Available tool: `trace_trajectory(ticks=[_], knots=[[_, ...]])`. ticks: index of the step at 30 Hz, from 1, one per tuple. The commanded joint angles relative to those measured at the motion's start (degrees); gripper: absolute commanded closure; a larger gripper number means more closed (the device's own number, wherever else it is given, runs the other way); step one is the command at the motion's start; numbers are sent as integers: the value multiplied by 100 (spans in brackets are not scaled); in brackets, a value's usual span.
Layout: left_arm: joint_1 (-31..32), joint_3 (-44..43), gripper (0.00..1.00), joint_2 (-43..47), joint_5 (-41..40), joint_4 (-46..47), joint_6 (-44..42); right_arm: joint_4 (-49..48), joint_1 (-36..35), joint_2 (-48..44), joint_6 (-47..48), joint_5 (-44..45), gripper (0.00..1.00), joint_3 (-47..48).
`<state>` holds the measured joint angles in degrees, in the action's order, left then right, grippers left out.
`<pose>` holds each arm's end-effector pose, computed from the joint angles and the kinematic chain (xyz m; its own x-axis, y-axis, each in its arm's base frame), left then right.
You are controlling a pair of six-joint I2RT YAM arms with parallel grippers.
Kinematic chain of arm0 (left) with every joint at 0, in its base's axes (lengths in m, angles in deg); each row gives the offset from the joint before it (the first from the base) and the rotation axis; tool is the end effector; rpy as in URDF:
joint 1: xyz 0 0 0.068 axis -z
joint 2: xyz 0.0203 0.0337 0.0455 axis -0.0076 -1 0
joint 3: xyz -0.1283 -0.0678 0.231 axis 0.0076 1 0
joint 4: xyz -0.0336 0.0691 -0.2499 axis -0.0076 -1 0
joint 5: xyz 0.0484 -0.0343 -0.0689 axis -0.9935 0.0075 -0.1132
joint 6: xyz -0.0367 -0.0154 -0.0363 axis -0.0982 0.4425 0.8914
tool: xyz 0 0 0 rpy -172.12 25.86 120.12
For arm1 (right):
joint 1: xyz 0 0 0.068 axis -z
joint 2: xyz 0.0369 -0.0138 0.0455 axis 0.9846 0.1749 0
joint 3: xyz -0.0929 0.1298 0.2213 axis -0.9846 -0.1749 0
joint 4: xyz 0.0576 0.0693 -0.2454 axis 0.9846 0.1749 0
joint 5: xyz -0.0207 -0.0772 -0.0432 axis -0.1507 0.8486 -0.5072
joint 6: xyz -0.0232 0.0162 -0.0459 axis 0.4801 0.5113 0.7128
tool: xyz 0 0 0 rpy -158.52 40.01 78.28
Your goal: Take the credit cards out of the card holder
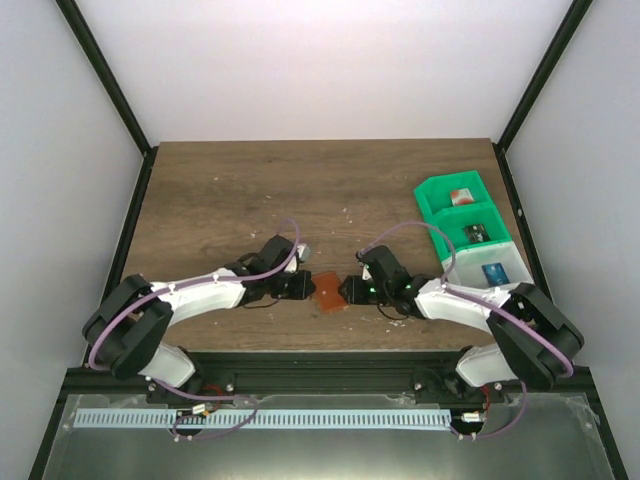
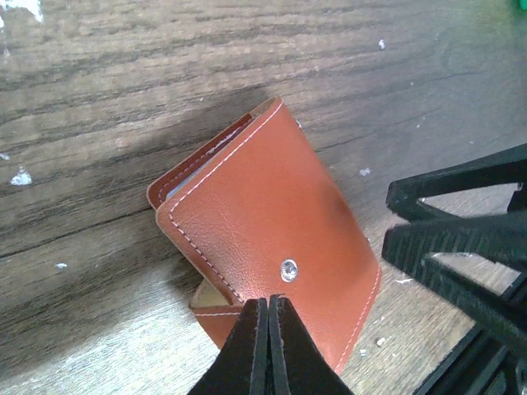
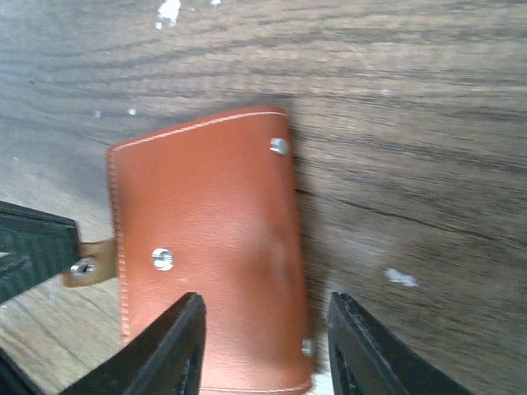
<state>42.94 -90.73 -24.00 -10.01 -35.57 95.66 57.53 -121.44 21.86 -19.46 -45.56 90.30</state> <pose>0.1964 -0.1991 0.1609 -0.9256 0.0995 -0.3652 0.2969 0.7894 -0.5373 0.1806 0.1694 0.1466 -0.9091 0.0295 -0.4156 -0.2181 0.8161 0.5351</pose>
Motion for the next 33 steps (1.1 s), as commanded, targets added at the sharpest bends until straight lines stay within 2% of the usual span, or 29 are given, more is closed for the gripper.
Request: trace_trajectory(ticks=[1, 4, 9, 19, 33], knots=[[-86, 64, 100, 136, 156, 209, 87, 740, -420, -34, 134, 669, 53, 618], [-230, 197, 100, 213, 387, 349, 193, 1107, -745, 176, 137, 1087, 43, 953], [-466, 564, 100, 465, 875, 830, 454, 1240, -1033, 454, 237, 1359, 33, 1254], [-514, 653, 100, 516, 1279, 1143, 653, 1571, -1544, 949, 347, 1892, 18, 1728], [-520, 616, 100, 587, 1325, 1176, 709, 1737, -1847, 1089, 355, 2398, 17, 1791]])
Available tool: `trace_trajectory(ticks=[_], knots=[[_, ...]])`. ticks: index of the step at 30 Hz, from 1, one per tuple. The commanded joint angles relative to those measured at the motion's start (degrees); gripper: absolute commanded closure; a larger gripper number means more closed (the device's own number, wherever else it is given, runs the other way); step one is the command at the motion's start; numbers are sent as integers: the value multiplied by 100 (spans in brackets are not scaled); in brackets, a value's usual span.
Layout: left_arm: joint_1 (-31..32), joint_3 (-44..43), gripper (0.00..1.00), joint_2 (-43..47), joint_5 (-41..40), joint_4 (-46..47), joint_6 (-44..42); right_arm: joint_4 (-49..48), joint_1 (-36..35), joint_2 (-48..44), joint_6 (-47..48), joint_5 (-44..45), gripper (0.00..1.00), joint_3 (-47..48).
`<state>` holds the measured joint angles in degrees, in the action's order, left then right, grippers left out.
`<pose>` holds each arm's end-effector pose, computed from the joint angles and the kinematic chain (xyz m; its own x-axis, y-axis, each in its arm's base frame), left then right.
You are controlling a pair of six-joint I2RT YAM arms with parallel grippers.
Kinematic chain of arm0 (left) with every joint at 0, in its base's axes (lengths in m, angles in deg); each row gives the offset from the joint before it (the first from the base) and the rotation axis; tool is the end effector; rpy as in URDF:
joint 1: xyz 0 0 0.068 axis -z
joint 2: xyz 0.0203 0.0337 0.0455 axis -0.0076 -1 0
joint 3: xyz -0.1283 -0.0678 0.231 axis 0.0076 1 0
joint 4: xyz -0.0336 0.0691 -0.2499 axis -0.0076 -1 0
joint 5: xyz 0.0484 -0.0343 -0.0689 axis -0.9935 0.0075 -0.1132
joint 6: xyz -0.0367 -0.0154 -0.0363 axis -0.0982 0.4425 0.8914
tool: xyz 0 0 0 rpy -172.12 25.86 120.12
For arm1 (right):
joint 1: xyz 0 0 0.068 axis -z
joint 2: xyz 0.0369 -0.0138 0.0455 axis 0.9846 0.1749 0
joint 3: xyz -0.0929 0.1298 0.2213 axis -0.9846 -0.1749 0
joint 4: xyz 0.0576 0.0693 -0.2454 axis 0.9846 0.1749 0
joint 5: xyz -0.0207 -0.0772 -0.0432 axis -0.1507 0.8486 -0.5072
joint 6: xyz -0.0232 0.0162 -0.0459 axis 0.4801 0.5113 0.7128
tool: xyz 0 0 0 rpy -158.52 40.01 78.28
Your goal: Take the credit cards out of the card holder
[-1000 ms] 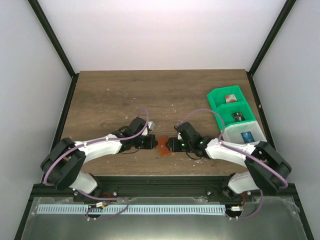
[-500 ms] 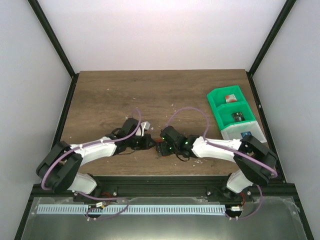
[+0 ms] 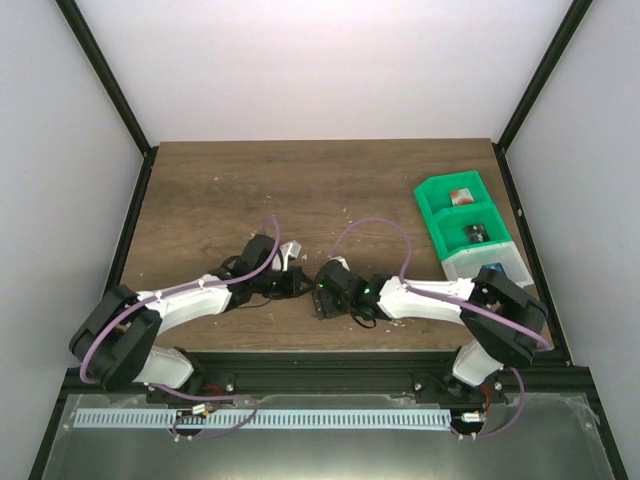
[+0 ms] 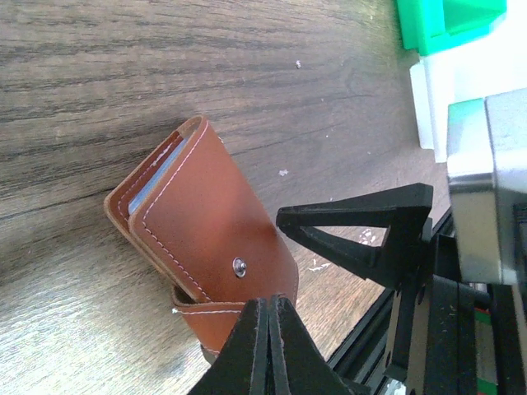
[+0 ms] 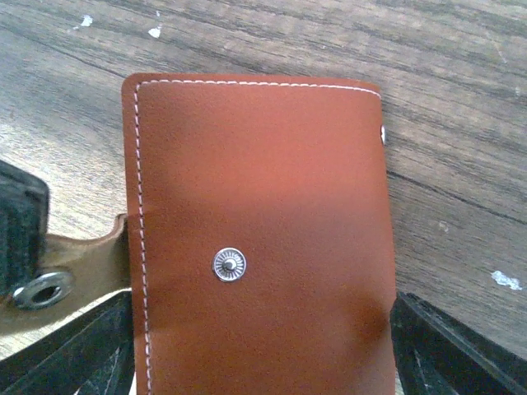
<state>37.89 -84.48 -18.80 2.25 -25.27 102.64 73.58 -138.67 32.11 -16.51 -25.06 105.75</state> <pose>0.1967 -0.1771 0.1675 -0.9496 -0.0122 -0.3134 0.2346 0.6355 -0.7356 0.1553 0.2451 0.1586 -0.8371 -0.2441 -0.4895 -0.3771 0.9058 0.1933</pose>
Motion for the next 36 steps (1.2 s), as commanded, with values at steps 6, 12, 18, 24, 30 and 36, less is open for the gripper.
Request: trace_trajectory(ticks=[6, 12, 18, 24, 30, 36], knots=[[-17, 14, 100, 48, 37, 88, -62, 166, -137, -156, 89, 552, 26, 194], [-10, 17, 100, -39, 64, -2, -184, 219, -138, -376, 103, 678, 35, 159], [-12, 78, 100, -91, 45, -26, -257, 412, -138, -532, 37, 951, 42, 137], [-23, 115, 100, -148, -212, -223, -457, 679, -117, -821, -62, 1200, 58, 101], [-146, 280, 100, -142, -227, -258, -614, 586, 83, -1211, -160, 1035, 84, -210], [-301, 207, 100, -155, -499, -591, -832, 163, 522, -1414, -197, 486, 90, -858]])
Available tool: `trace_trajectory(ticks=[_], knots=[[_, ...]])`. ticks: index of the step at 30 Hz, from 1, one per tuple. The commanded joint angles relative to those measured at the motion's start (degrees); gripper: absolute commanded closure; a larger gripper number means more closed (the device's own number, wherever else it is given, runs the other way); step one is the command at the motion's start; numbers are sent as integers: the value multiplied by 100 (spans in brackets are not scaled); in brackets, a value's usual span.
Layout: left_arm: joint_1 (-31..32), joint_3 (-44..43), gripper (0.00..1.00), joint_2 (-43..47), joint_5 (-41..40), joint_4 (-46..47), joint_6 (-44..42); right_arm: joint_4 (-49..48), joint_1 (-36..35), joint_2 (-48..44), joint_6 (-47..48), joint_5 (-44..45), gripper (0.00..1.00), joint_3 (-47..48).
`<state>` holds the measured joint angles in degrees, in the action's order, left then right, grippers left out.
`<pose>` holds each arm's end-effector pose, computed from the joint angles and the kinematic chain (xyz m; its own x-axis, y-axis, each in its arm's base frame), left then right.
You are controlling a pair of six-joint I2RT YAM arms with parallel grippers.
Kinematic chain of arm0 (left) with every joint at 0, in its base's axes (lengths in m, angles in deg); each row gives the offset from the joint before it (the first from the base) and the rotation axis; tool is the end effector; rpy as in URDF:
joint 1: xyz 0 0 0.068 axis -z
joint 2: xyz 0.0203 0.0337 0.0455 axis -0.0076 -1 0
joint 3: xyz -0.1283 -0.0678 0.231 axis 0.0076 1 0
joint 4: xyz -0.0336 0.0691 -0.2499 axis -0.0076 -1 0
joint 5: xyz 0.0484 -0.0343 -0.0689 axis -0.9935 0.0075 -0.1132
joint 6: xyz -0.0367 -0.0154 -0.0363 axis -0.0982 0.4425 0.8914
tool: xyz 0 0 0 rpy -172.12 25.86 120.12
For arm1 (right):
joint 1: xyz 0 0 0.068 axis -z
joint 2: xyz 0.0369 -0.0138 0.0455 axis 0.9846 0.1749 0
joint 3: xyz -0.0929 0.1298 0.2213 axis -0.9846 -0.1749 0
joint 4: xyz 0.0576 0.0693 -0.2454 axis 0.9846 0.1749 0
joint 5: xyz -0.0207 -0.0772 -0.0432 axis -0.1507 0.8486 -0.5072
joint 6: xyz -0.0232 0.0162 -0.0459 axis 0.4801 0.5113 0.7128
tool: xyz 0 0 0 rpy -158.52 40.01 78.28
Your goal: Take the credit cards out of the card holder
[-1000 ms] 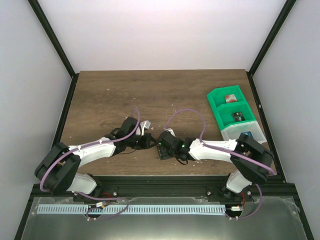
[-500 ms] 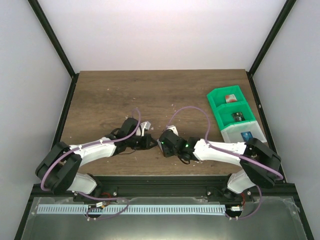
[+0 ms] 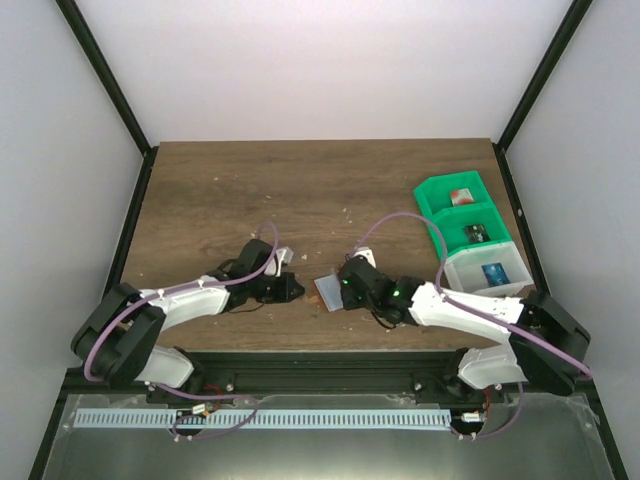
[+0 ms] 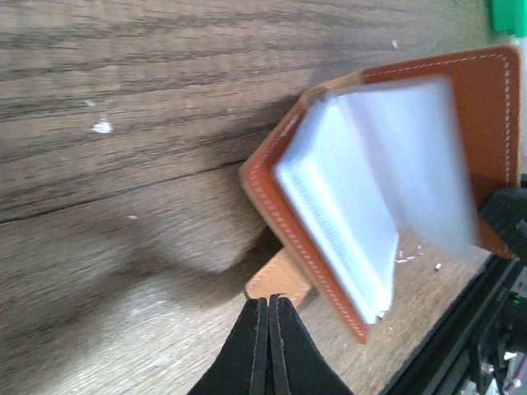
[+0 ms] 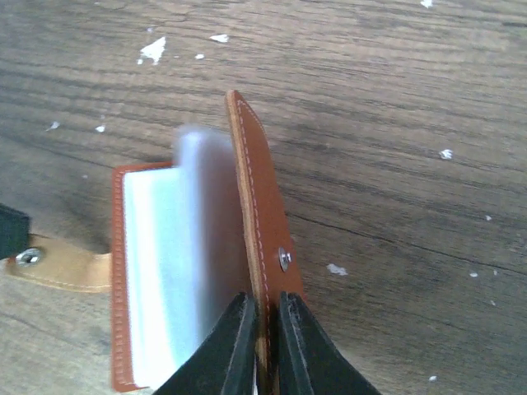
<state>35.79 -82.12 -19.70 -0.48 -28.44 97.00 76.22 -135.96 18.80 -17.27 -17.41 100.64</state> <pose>0.1943 -0.1615 0.1475 -0.9483 0.0186 -0.3168 0.2332 0.7179 -0.6559 0.1499 0.2043 0.1897 -0.7830 -0.1220 -0.6100 -0.2812 0.9440 0.1722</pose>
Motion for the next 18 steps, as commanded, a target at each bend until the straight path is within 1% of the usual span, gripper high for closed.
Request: trace_trajectory(ticks=[1, 4, 7, 13, 17, 18], knots=[[-99, -65, 100, -76, -317, -378, -331, -115, 297, -104, -134, -310, 90, -420], [-129, -175, 100, -78, -565, -631, -481, -138, 424, -230, -170, -335, 87, -617], [-167, -206, 100, -72, -616, -660, -513, -205, 501, -342, -186, -432, 86, -768], [-181, -169, 100, -106, -244, -428, -446, -283, 507, -421, -300, -554, 87, -961], [-183, -161, 100, -5, -279, -448, -430, -499, 509, -565, -252, -631, 88, -1097], [-185, -154, 97, 5, -288, -450, -430, -664, 509, -581, -230, -736, 89, -1187]])
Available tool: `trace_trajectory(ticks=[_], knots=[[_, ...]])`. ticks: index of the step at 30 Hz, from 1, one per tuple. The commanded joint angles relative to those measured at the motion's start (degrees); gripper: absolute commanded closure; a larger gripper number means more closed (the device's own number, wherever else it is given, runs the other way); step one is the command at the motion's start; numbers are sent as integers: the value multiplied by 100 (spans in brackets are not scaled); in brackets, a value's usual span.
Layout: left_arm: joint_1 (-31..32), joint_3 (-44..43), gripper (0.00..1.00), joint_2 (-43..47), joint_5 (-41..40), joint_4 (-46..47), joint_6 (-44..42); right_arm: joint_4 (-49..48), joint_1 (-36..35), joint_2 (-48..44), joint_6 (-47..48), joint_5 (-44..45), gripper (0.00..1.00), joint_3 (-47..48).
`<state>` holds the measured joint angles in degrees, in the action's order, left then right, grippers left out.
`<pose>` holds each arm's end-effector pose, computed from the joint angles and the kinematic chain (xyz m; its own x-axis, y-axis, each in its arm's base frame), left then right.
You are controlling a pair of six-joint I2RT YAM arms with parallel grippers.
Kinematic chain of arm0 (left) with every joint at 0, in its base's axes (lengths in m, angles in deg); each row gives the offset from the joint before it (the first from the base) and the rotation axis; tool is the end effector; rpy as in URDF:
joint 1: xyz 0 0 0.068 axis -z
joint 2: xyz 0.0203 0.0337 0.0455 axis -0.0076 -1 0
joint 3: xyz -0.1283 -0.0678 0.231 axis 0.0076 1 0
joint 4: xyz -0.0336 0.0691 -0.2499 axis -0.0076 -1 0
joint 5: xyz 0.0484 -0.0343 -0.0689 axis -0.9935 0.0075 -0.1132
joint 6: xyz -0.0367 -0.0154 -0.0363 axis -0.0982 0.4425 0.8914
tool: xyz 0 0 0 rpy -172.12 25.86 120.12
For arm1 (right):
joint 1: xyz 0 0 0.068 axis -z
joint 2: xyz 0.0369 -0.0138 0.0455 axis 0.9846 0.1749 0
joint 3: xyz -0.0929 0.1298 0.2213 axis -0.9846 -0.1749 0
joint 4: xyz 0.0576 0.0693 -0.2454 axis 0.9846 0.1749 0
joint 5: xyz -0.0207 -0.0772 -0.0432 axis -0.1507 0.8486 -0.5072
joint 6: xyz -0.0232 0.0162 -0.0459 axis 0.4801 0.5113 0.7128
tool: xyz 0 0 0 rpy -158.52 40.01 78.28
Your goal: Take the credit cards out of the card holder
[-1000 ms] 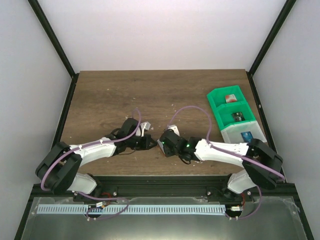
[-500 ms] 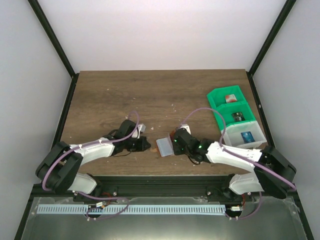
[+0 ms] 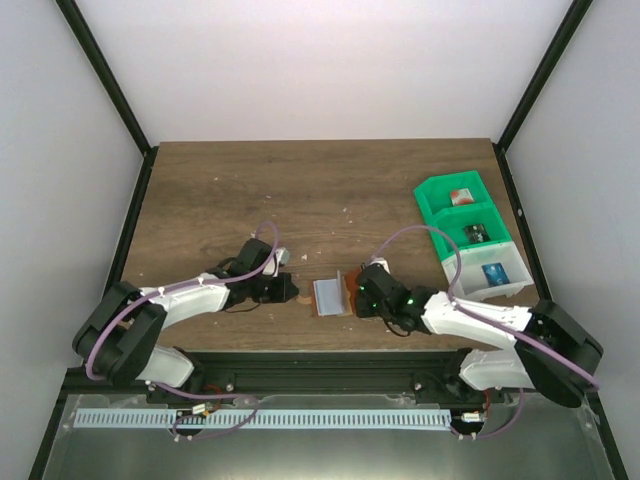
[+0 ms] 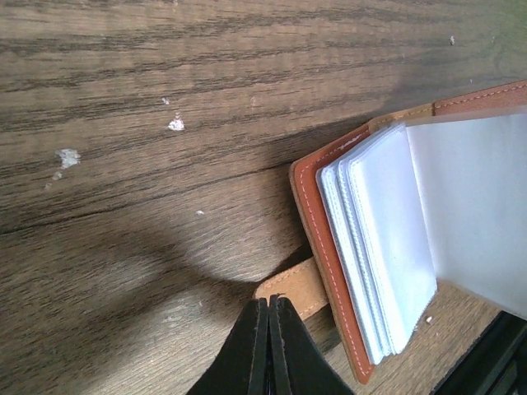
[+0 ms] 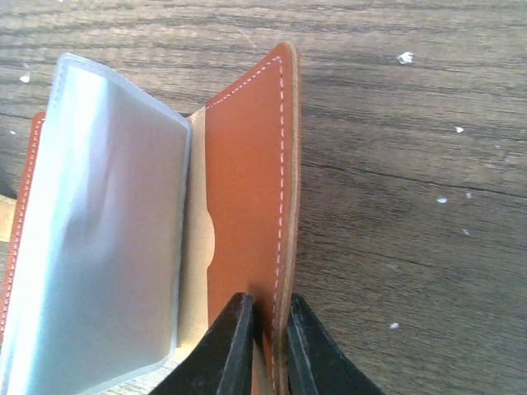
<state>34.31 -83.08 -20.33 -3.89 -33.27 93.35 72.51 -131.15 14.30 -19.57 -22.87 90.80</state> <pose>0.1976 -0.1535 0.1433 -0.9471 0.0338 -0.3192 0.2238 0.7824 -0.5812 0.1442 0.1685 0.1599 -0.8409 -0.0471 -0.5391 -0.2050 0.9497 0.2367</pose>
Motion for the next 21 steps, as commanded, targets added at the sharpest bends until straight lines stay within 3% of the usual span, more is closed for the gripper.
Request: trace_trajectory(ticks=[1, 6, 8, 21], knots=[[-32, -43, 92, 76, 100, 63, -53, -491, 33, -150, 17, -307, 89, -306], [-30, 276, 48, 216, 809, 804, 216, -843, 29, -259, -147, -360, 90, -637], [-34, 362, 38, 186, 885, 1024, 227, -968, 32, -339, -157, -343, 90, -743], [-23, 515, 30, -745, 1643, 2351, 470, -1307, 33, -302, -215, -379, 90, -1076]])
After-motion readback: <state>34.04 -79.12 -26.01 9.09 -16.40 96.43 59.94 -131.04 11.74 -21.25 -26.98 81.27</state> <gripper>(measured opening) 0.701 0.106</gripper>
